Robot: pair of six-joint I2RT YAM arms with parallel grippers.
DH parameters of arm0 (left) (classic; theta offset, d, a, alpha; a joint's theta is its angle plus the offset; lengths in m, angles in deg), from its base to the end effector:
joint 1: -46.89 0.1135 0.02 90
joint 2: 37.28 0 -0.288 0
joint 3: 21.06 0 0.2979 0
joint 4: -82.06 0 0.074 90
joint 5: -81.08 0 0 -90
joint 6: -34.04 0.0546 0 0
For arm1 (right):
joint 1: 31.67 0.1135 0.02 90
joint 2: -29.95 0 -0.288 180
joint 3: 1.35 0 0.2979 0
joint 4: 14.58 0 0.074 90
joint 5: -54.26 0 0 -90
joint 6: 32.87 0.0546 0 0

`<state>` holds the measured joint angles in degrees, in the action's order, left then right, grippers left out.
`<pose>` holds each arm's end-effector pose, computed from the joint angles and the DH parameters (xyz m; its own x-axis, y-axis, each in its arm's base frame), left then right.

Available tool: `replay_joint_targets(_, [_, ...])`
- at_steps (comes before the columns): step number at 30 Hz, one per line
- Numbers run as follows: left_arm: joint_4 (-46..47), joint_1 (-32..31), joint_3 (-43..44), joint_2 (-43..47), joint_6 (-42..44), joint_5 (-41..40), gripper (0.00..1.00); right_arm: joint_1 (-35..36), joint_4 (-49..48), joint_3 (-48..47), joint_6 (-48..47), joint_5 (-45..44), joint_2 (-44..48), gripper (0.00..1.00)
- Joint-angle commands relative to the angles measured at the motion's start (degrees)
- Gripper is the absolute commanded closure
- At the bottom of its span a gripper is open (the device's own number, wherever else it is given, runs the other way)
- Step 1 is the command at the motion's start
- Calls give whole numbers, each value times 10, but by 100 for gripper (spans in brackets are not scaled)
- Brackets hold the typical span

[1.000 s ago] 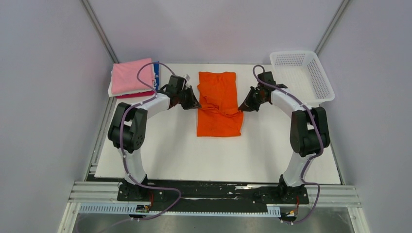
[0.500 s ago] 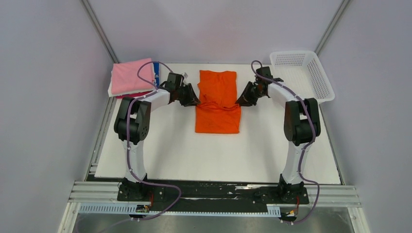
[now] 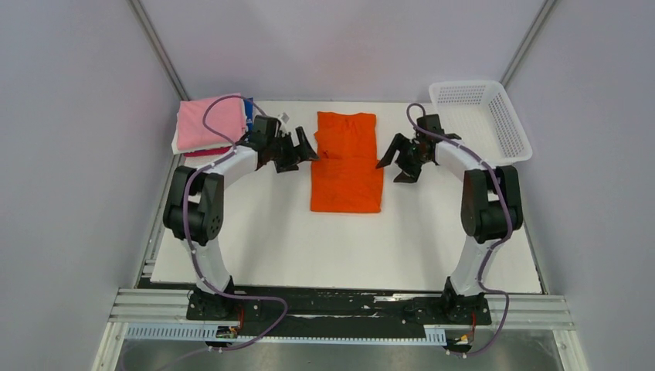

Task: Fold and stack the t-shirts
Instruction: Fold the folded rectangular tshirt in 1/3 of the way, then grab one side of the 2/3 rectangular tshirt with both arms

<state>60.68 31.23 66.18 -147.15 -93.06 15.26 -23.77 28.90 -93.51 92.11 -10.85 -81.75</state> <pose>0.4580 -0.1516 0.1837 -0.8532 -0.3323 -0.4020 0.0191 0.7503 -0.6608 0.4557 0.0864 0.1714 -0.9032 0.3997 -0.1567 0.2489 0.7849 0.5674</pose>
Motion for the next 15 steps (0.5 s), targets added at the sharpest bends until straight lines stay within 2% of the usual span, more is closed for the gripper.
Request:
replay_joint_targets(1, [-10, -12, -92, 112, 4, 1, 0, 14, -26, 104, -21, -19, 107, 27])
replay_joint_targets(4, [-27, -34, -174, 160, 2, -25, 0, 41, -36, 185, -22, -30, 154, 30])
replay_joint_targets(9, [-26, -67, -265, 217, -18, -53, 4, 79, -57, 259, -17, -60, 191, 38])
replay_joint_targets(15, [17, -91, -291, 182, -43, -55, 17, 86, -113, 289, -13, -51, 182, 51])
